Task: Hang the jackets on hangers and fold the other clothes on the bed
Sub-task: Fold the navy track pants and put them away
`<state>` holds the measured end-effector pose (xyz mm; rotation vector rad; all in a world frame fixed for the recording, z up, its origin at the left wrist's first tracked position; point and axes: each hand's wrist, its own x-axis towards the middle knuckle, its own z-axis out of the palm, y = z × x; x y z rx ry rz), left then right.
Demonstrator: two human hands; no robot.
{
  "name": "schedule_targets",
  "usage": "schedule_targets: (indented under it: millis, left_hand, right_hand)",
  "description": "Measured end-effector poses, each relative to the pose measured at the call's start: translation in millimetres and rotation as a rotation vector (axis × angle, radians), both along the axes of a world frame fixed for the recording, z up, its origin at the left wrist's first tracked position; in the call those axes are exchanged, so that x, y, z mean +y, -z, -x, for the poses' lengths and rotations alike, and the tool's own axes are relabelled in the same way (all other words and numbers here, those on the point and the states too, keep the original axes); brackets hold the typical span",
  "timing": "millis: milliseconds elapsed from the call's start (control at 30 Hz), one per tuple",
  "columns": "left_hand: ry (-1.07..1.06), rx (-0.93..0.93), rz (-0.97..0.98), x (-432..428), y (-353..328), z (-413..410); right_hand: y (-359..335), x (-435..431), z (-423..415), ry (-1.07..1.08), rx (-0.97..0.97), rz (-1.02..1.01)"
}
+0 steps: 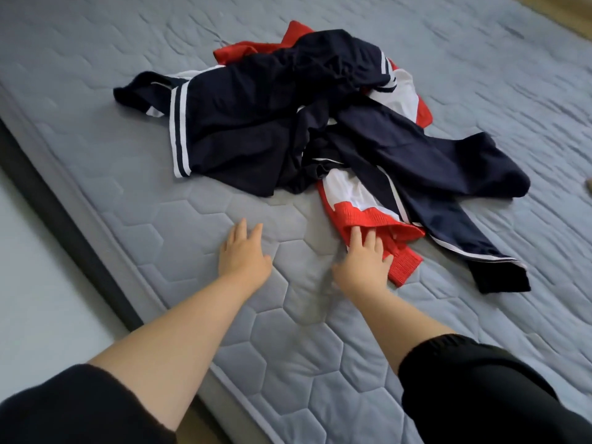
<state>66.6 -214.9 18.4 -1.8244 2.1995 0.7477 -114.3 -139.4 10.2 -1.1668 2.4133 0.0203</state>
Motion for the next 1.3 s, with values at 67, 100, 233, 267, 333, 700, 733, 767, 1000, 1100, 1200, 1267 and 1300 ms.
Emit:
schedule_targets:
  millis: [67,100,233,267,333,700,733,767,1000,1100,1200,1267,1300]
  left_hand:
    - [0.021,0.021,0.126,-8,2,4]
    - [0.028,0.050,0.186,-13,3,8]
    - [0.037,0.157,0.267,-37,7,29]
    - [0.027,0.169,0.280,-44,8,36]
    - [-0.023,0.173,0.275,-59,11,48]
    - [0.079,-0.086,0.413,-98,33,50]
    - [0.084,-0.065,0.395,-94,35,48]
    - [0.090,-0.046,0.379,-87,37,45]
    - [0.007,0.174,0.311,7,31,32]
    - [0.098,0.295,0.311,60,8,29]
    - [0.228,0.354,0.256,113,-20,31]
    - [0.242,0.372,0.121,143,-48,35]
    - [0.261,0.363,0.067,155,-62,38]
  right_hand:
    - [12,-11,6,0.083,-0.104,-0.013]
    - [20,-14,9,0.113,-0.189,-0.032]
    - [45,-20,28,0.075,-0.360,-0.069]
    - [47,-21,32,0.058,-0.365,-0.083]
    - [50,-23,36,0.017,-0.361,-0.115]
    - [54,-26,44,-0.062,-0.337,-0.094]
    - [54,-26,43,-0.063,-0.334,-0.092]
    - [53,-26,42,-0.064,-0.335,-0.094]
    - [32,-27,50,-0.053,-0.415,-0.115]
    - [9,2,36,0.142,-0.562,-0.016]
    - [-13,46,21,0.406,-0.801,-0.011]
    - [-37,71,13,0.663,-1.113,-0.071]
    - [-50,82,12,0.749,-1.225,-0.066]
